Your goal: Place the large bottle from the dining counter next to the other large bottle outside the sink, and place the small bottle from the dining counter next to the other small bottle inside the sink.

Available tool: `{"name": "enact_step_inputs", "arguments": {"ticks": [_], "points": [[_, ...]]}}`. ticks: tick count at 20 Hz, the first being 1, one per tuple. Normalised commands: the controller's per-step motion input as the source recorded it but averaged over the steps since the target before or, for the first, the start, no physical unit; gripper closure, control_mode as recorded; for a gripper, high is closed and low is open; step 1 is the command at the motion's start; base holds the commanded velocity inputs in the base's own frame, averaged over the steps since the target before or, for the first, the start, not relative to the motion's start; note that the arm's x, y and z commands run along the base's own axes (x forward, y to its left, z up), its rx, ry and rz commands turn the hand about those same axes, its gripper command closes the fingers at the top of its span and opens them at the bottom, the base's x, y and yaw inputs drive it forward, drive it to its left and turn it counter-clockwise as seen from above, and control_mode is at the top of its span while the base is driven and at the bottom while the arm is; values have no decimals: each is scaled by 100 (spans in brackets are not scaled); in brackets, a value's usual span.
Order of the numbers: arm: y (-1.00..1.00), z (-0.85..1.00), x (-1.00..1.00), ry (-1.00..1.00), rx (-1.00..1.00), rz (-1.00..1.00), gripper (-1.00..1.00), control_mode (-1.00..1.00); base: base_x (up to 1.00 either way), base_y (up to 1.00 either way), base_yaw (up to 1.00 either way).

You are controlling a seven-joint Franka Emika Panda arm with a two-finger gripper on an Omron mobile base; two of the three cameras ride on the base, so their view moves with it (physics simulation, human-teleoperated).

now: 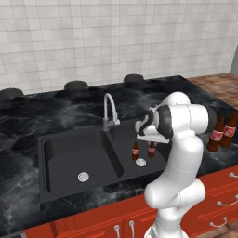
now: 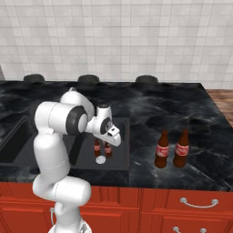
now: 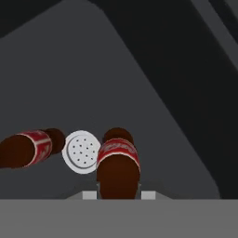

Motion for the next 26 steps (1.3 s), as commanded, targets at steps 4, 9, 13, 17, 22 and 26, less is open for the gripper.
{"name": "enact_step_inputs", "arguments": {"ticks": [4,9,13,17,22,26], "points": [[0,-12,43,-1,0,0,100,-100,0,0,0],[0,-22,9,-1,0,0,100,-100,0,0,0],[0,-36,0,0,0,0,100,-100,0,0,0],[0,-30,0,0,0,0,100,-100,0,0,0],[-1,-28,2,3,0,0,100,-100,0,0,0],[-4,-22,6,10,0,0,100,-100,0,0,0]]}}
